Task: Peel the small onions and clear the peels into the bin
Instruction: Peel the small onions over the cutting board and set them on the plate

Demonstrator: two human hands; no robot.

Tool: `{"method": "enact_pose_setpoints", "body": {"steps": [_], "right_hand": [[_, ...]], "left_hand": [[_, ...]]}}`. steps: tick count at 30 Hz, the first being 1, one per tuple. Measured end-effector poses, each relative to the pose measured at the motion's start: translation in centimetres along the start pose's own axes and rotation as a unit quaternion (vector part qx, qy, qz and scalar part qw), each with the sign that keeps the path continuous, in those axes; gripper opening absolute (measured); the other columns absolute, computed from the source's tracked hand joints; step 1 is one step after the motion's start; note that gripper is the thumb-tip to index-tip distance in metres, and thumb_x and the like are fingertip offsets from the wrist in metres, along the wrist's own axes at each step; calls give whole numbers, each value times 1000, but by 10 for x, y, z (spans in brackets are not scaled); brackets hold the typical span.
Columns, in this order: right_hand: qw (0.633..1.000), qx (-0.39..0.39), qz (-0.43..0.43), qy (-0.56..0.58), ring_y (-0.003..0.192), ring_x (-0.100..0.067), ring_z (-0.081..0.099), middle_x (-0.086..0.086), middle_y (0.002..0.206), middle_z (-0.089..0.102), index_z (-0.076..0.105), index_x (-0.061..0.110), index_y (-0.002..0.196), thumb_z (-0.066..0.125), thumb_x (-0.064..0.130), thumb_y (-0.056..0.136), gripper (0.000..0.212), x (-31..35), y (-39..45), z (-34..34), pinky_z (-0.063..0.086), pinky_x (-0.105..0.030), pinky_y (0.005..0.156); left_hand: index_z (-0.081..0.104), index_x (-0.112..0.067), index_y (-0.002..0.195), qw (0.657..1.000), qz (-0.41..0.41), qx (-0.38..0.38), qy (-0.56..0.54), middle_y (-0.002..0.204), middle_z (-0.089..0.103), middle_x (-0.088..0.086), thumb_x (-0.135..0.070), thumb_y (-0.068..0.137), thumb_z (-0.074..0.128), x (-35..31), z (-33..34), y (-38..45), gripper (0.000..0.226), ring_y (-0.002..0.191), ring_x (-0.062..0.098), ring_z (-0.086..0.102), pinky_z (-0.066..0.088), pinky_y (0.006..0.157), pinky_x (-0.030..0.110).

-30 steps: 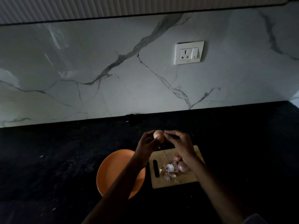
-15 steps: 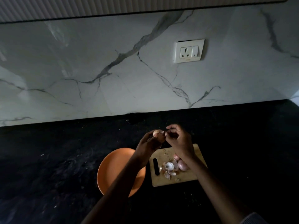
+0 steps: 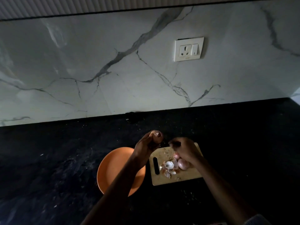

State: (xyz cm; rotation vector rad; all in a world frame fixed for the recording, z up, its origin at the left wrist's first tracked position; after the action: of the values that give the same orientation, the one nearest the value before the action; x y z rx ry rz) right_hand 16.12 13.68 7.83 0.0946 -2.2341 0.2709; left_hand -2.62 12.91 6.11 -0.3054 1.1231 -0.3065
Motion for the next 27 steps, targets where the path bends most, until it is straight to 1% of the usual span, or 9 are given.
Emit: {"method": "enact_pose_setpoints", "body": {"steps": [2,5,6,9,12,14,19,23,27], "right_hand": [[1000,-2,-14,10,65,10,59,2,101,73,70,14,116,67,21,95,22,-1,-4,2,43,-5,58],[993,-67,-39,83,65,10,60,8,103,72,68,21,119,71,31,92,29,10,-6,-2,43,-5,58],[990,-80,-57,98,70,11,62,11,104,71,69,24,119,72,31,91,29,16,-6,-4,45,-5,59],[986,-84,-102,100,92,8,66,15,107,70,70,24,116,76,21,87,30,31,-4,-5,49,-5,72],[983,-88,-131,90,97,11,65,17,103,71,71,20,114,76,14,86,29,36,-2,-5,51,-8,81],[983,-97,-135,79,95,8,67,14,101,72,70,21,112,77,13,85,29,36,-2,-4,54,-12,80],[982,-119,-140,45,89,0,68,5,97,72,63,18,115,77,9,85,34,40,-5,2,56,-14,74],[985,-130,-103,55,84,-5,68,4,92,70,54,17,118,77,7,84,42,42,-7,5,57,-19,72],[984,-146,-85,51,81,-3,66,6,90,67,53,15,117,76,5,84,41,39,-6,5,52,-10,66]], "left_hand": [[59,-10,129,1000,2,4,7,127,63,19,-14,103,41,2,-2,1,32,110,29,61,45,102,43],[61,-11,127,1000,8,13,27,120,67,14,-14,102,45,1,0,-2,30,107,25,63,48,98,39],[63,-11,125,999,13,21,45,118,68,12,-15,101,47,0,1,-4,29,106,24,63,49,96,36],[62,-10,127,996,28,36,77,120,67,15,-15,99,52,-1,6,-5,31,106,25,65,50,96,37],[54,-4,135,996,44,26,71,129,63,22,-16,99,53,-1,7,-4,39,112,33,64,48,102,47],[56,-3,131,995,58,21,73,127,64,21,-14,98,54,-2,8,-5,35,110,33,64,48,102,48],[58,-1,129,992,78,13,99,124,64,24,-11,103,51,-2,8,-6,29,105,27,66,57,89,33],[56,4,127,988,100,24,115,123,62,29,-11,105,46,0,11,-7,28,107,32,64,53,95,43],[54,1,132,987,107,-2,117,125,61,27,-15,106,43,-1,9,-9,33,106,29,64,54,89,39]]}}
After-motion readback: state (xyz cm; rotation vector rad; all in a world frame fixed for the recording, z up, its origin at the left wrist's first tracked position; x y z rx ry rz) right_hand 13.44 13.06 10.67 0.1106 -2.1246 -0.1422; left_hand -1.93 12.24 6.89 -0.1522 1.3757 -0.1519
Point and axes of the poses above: each hand's wrist, its own y-axis towards the middle knuckle, its own z-axis out of the palm, x = y × z, the point moved 4 cm from there along y, towards the middle knuckle
